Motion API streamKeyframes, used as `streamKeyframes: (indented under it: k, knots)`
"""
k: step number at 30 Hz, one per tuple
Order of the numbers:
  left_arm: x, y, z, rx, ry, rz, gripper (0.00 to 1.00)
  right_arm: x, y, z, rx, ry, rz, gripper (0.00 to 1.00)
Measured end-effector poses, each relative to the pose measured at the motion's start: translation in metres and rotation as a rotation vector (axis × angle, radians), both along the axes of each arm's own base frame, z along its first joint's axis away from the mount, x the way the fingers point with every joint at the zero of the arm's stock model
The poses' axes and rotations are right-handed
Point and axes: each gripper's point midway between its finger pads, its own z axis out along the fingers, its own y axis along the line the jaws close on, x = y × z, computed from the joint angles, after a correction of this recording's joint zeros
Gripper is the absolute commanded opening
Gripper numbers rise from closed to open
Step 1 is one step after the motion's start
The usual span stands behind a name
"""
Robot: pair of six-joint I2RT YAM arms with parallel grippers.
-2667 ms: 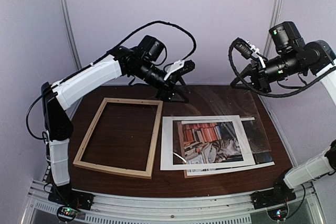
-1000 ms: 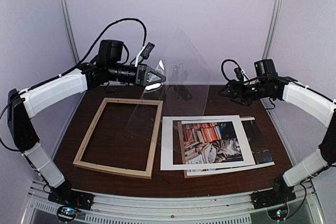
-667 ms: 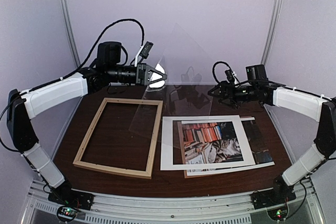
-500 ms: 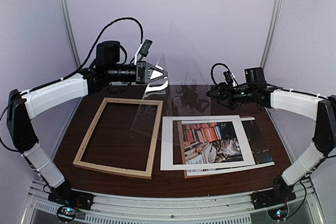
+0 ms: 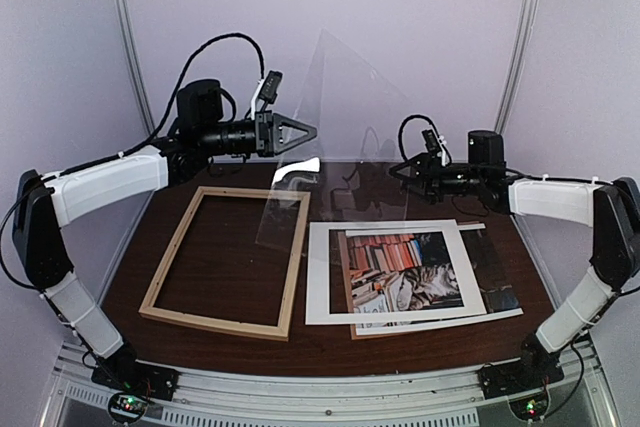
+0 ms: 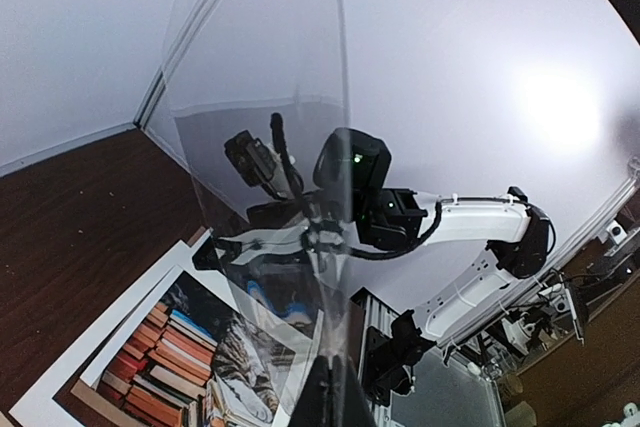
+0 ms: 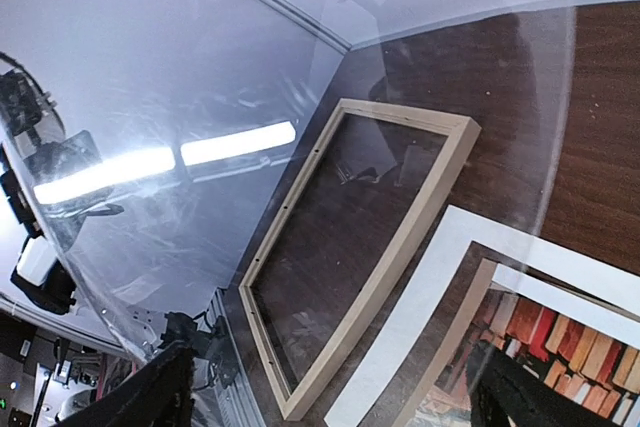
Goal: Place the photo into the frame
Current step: Pass from the left arm to the right
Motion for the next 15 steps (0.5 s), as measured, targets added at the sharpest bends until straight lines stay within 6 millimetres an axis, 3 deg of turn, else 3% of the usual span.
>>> streamKeyframes:
  k: [8, 15]
  knots:
    - [0.019, 0.015, -0.016, -0.014, 0.064, 0.064, 0.00, 0.003, 0.007, 0.019, 0.135, -0.018, 0.049, 0.56]
    - [0.036, 0.027, -0.036, 0.014, 0.111, 0.144, 0.00, 0.001, 0.004, 0.026, 0.155, -0.017, 0.061, 0.46]
